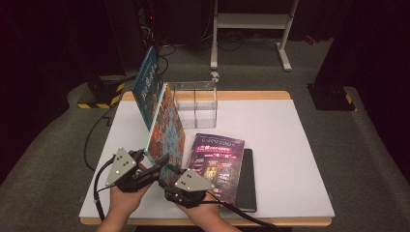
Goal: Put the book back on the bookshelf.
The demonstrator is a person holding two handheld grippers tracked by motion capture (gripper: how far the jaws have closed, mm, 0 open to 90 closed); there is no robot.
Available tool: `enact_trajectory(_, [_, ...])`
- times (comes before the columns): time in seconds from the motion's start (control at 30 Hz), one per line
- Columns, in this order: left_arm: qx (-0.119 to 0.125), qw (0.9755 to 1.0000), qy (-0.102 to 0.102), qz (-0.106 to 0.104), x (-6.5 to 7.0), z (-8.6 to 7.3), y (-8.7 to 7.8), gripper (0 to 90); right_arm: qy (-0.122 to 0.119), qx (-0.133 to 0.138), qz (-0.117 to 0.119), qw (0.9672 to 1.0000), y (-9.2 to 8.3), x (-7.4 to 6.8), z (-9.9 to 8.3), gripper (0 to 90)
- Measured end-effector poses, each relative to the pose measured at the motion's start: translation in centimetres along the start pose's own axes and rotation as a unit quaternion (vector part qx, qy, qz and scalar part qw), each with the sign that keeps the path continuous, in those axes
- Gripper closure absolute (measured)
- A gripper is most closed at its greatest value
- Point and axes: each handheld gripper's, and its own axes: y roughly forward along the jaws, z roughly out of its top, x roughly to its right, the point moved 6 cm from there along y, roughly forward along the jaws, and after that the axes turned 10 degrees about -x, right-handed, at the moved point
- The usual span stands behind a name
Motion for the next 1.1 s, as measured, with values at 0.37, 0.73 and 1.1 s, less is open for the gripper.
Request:
enact_trajectory(0.37, [-0.002, 0.9999, 0.014, 0.002, 0.2, -0.2, -0.2, 46.4, -0.001, -0.01, 0.009, 0.9999, 0.1, 0.0, -0.2, 45.1])
enact_trajectory(0.73, [0.001, 0.9999, 0.01, 0.007, -0.3, -0.2, -0.7, 48.9, -0.006, -0.023, 0.041, 0.9989, 0.1, -0.3, -0.6, 41.9])
enact_trajectory(1.1, [0.013, 0.9991, 0.008, 0.038, -1.9, 0.3, -1.4, 61.2, -0.003, -0.026, 0.043, 0.9987, -0.8, 0.1, -0.9, 42.5])
